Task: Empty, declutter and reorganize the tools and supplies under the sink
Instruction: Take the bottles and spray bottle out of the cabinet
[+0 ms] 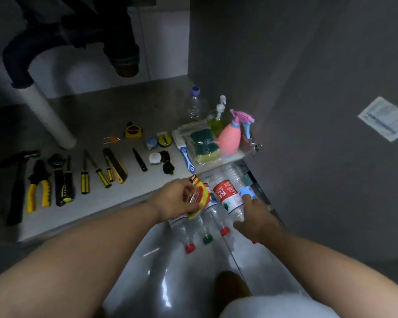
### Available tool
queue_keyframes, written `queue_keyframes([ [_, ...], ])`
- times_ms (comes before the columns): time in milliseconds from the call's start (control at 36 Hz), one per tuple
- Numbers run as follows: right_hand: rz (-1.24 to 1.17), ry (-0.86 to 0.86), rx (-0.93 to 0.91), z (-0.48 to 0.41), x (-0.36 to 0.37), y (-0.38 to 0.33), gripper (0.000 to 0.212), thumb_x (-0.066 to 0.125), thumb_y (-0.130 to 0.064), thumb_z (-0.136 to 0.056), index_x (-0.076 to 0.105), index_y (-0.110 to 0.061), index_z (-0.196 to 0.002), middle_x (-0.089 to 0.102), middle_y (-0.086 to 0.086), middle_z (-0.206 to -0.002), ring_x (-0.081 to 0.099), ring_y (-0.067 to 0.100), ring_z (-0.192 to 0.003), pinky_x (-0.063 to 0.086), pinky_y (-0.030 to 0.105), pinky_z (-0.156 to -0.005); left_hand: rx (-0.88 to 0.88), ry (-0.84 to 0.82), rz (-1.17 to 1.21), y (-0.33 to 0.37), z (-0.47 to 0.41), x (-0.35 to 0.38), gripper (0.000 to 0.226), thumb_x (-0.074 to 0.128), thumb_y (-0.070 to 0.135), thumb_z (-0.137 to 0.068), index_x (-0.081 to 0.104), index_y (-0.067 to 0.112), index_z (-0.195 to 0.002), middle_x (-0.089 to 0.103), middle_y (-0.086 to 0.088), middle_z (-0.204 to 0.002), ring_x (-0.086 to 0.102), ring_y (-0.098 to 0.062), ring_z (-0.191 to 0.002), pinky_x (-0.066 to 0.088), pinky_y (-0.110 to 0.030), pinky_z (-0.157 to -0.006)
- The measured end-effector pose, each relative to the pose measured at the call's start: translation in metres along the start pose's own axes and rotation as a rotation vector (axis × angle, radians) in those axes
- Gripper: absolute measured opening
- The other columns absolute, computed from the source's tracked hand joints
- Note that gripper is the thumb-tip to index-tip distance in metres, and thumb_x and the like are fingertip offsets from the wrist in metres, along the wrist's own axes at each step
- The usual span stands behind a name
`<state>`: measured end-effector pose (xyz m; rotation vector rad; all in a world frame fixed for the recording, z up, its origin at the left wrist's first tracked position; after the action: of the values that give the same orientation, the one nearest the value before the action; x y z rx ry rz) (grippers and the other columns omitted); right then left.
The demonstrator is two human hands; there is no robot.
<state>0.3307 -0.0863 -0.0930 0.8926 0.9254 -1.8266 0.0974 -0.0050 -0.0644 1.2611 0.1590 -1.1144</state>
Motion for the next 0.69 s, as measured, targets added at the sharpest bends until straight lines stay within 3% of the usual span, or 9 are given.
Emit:
queue_keyframes([
  [111, 0.079, 0.038, 0.105, -0.020, 0.008, 0.011, 0.082, 0.070, -0.041, -0.086, 0.022, -0.019, -0.149, 0.046, 0.011, -0.140, 0.048, 0.029, -0.124, 0.053, 0.043, -0.097, 0.008, -0.151, -0.127, -0.002, -0.013, 0.017, 0.063, 0.081, 0.051, -0.079, 0.058, 0.026, -0.132, 0.066, 0.006, -0.116, 0.063, -0.010, -0.099, 0.058, -0.032, -0.087],
  [222, 0.159, 0.062, 0.163, -0.042, 0.010, 0.015, 0.088, 0.071, -0.039, -0.087, 0.018, -0.018, -0.153, 0.040, 0.014, -0.148, 0.040, 0.031, -0.134, 0.045, 0.046, -0.105, 0.012, -0.204, -0.136, -0.001, -0.029, 0.024, 0.062, 0.081, 0.050, -0.080, 0.058, 0.025, -0.132, 0.065, 0.006, -0.116, 0.061, -0.009, -0.096, 0.047, -0.019, -0.072],
  [278, 0.199, 0.081, 0.168, -0.051, 0.009, 0.016, 0.088, 0.072, -0.035, -0.086, 0.018, -0.018, -0.153, 0.040, 0.015, -0.147, 0.040, 0.032, -0.133, 0.048, 0.047, -0.102, 0.022, -0.206, -0.147, 0.001, -0.036, 0.026, 0.061, 0.081, 0.050, -0.080, 0.058, 0.024, -0.131, 0.065, 0.005, -0.115, 0.061, -0.010, -0.095, 0.049, -0.021, -0.072],
  [389, 0.268, 0.093, 0.149, -0.064, 0.010, 0.015, 0.089, 0.073, -0.033, -0.086, 0.017, -0.018, -0.154, 0.041, 0.016, -0.146, 0.042, 0.033, -0.133, 0.050, 0.047, -0.102, -0.001, -0.224, -0.117, 0.002, -0.044, 0.031, 0.059, 0.082, 0.048, -0.080, 0.059, 0.023, -0.129, 0.066, 0.001, -0.116, 0.063, -0.016, -0.099, 0.057, -0.035, -0.089],
  [694, 0.216, 0.123, 0.155, -0.072, 0.014, 0.022, 0.088, 0.070, -0.029, -0.091, 0.013, -0.015, -0.157, 0.034, 0.015, -0.152, 0.042, 0.034, -0.136, 0.048, 0.046, -0.105, -0.013, -0.283, -0.112, -0.012, -0.041, 0.037, 0.064, 0.082, 0.039, -0.083, 0.053, 0.018, -0.136, 0.065, -0.004, -0.123, 0.064, -0.021, -0.107, 0.056, -0.041, -0.095],
])
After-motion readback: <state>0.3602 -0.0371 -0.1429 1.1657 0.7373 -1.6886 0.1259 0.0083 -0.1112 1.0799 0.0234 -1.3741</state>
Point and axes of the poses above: each hand's wrist, its own z-axis away from the middle knuckle, its own x-axis out of the palm, y = z × x, the point moved 4 cm from there along -z, towards the middle knuckle
